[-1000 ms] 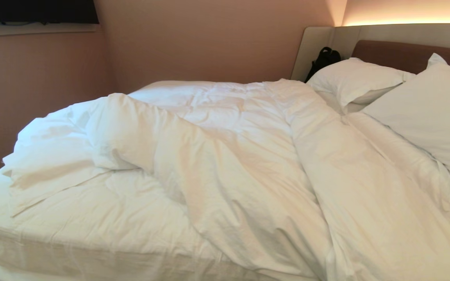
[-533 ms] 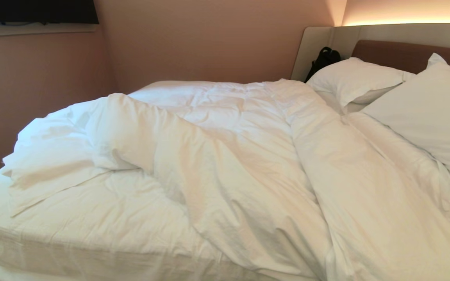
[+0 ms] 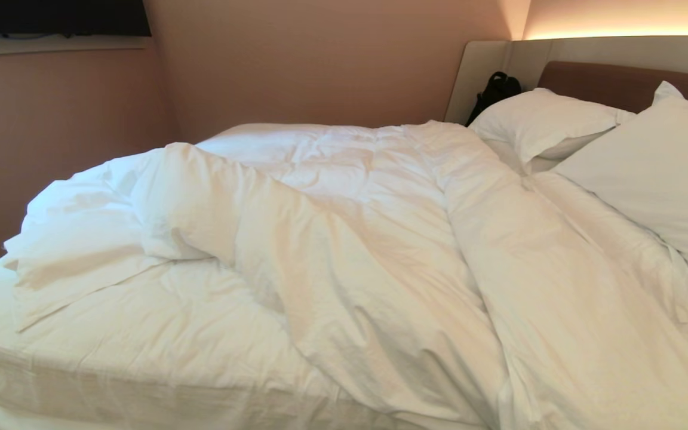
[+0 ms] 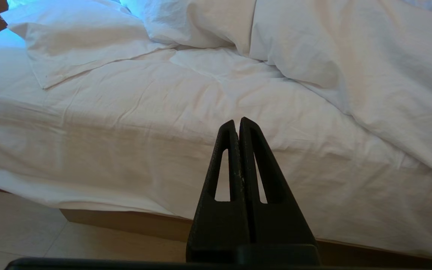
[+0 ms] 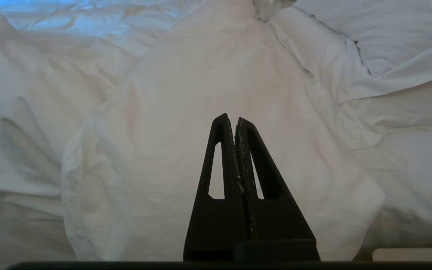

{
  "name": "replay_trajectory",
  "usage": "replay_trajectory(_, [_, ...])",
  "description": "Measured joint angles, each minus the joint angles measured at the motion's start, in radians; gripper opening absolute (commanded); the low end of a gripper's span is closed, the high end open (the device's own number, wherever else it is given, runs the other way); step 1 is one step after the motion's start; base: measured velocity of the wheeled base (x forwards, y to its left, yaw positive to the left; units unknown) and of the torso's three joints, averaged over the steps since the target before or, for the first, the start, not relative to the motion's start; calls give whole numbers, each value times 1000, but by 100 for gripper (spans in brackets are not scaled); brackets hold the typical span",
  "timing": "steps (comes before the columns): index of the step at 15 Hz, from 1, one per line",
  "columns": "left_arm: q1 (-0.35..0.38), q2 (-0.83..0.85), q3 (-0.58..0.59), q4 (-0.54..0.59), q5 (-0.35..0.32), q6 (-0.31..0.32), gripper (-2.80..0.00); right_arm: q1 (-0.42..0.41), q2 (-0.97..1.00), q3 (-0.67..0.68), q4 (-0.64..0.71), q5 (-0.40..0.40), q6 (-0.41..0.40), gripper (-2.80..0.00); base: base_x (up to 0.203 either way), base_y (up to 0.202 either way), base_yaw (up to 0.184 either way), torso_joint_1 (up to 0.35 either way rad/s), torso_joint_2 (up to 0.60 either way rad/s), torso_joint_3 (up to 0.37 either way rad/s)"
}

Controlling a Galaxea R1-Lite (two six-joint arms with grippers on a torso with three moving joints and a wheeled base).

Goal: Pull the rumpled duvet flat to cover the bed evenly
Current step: Flatten the corners of the folded blanket

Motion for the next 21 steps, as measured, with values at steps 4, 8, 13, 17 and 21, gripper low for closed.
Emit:
replay_trajectory(4, [0, 0, 0, 0, 0, 0, -280, 0, -1, 8, -21, 51, -11, -280, 0, 0, 0, 0, 0, 0])
replay_trajectory(8, [0, 0, 0, 0, 0, -1, -280, 0, -1, 10, 39, 72, 25, -280, 0, 0, 0, 0, 0, 0])
replay_trajectory(13, [0, 0, 0, 0, 1, 0, -280, 0, -1, 10, 79, 72, 43, -280, 0, 0, 0, 0, 0, 0])
replay_trajectory(17, [0, 0, 0, 0, 1, 5, -280, 0, -1, 10, 78, 71, 43, -280, 0, 0, 0, 0, 0, 0])
replay_trajectory(21, [0, 0, 0, 0, 1, 7, -280, 0, -1, 10, 78, 71, 43, -280, 0, 0, 0, 0, 0, 0])
